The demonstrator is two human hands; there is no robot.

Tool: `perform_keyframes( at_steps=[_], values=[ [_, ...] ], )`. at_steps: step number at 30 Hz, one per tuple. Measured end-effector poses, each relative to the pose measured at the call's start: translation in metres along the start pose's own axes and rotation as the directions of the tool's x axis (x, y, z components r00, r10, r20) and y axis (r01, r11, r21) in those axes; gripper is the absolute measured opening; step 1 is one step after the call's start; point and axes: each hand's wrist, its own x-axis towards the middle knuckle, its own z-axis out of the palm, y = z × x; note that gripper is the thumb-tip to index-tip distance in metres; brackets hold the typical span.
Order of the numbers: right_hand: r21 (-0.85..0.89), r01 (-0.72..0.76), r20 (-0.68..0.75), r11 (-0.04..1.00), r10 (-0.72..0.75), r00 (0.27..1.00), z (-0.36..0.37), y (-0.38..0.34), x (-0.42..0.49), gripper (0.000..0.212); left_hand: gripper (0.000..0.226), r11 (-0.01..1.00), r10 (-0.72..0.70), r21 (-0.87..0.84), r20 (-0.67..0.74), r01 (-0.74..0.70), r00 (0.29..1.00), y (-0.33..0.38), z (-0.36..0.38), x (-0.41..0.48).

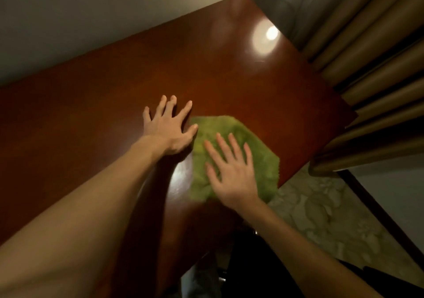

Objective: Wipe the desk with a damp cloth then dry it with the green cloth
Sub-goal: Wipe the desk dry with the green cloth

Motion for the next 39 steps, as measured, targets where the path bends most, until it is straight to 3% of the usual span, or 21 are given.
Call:
perform_keyframes(
  at_steps=[6, 12, 14, 16, 17, 20, 22, 23, 25, 28, 31, 33, 36, 37, 39],
  values=[
    [0.042, -0.372, -0.104, 0.927, 0.374, 0.922, -0.034, 0.154, 0.075, 0.059, 0.075, 0.998, -0.025, 0.059, -0.011, 0.025, 1.0, 0.002, 0.017, 0.005],
    [0.177, -0.735, -0.156, 0.655, 0.756, 0.636, -0.057, 0.247, 0.113, 0.062, 0.076, 0.999, -0.025, 0.026, -0.007, 0.025, 1.0, 0.0, 0.022, 0.01],
    [0.183, -0.763, -0.137, 0.62, 0.785, 0.604, -0.057, 0.244, 0.121, 0.063, 0.076, 1.0, -0.023, 0.019, 0.003, 0.023, 1.0, -0.001, 0.02, 0.01],
    [0.157, -0.729, -0.124, 0.666, 0.746, 0.654, -0.056, 0.226, 0.134, 0.061, 0.075, 1.0, -0.023, 0.001, 0.015, 0.023, 1.0, 0.0, 0.018, 0.01],
    [0.123, -0.674, -0.136, 0.728, 0.685, 0.716, -0.054, 0.209, 0.141, 0.06, 0.074, 1.0, -0.02, -0.009, 0.016, 0.02, 1.0, 0.001, 0.018, 0.01],
    [-0.022, -0.346, -0.153, 0.938, 0.339, 0.928, -0.04, 0.126, 0.151, 0.061, 0.068, 0.995, -0.014, -0.098, -0.002, 0.013, 1.0, 0.0, 0.018, 0.007],
    [-0.084, -0.068, -0.09, 0.994, 0.06, 0.994, -0.024, 0.051, 0.129, 0.062, 0.06, 0.972, -0.022, -0.236, -0.124, -0.008, 0.992, -0.004, 0.018, 0.005],
    [-0.087, 0.085, -0.032, 0.993, -0.088, 0.996, -0.017, 0.013, 0.107, 0.061, 0.056, 0.953, -0.047, -0.302, -0.221, -0.022, 0.974, -0.007, 0.016, 0.004],
    [-0.046, 0.371, 0.091, 0.927, -0.366, 0.926, -0.007, -0.044, 0.058, 0.053, 0.048, 0.921, -0.113, -0.387, -0.373, -0.044, 0.921, -0.015, 0.008, 0.008],
    [0.054, 0.567, 0.226, 0.822, -0.563, 0.795, -0.005, -0.065, 0.027, 0.052, 0.035, 0.936, -0.084, -0.341, -0.449, -0.084, 0.889, -0.033, -0.007, 0.016],
    [-0.029, 0.457, 0.085, 0.889, -0.454, 0.887, -0.008, -0.04, 0.083, 0.058, 0.041, 0.99, -0.002, -0.128, -0.424, -0.057, 0.906, -0.064, -0.017, 0.025],
    [-0.062, 0.228, -0.014, 0.972, -0.229, 0.973, -0.015, -0.016, 0.155, 0.06, 0.047, 0.999, -0.035, -0.02, -0.394, 0.03, 0.918, -0.088, -0.02, 0.028],
    [0.039, -0.153, -0.085, 0.987, 0.156, 0.984, -0.04, 0.019, 0.261, 0.063, 0.051, 0.989, -0.133, 0.008, -0.364, 0.146, 0.922, -0.115, -0.028, 0.025],
    [0.06, -0.21, -0.06, 0.976, 0.213, 0.975, -0.044, 0.02, 0.284, 0.063, 0.051, 0.982, -0.176, -0.006, -0.373, 0.188, 0.911, -0.12, -0.029, 0.023],
    [0.037, -0.144, -0.046, 0.989, 0.146, 0.988, -0.041, -0.007, 0.301, 0.064, 0.052, 0.952, -0.3, -0.07, -0.382, 0.297, 0.874, -0.133, -0.033, 0.021]
  ],
)
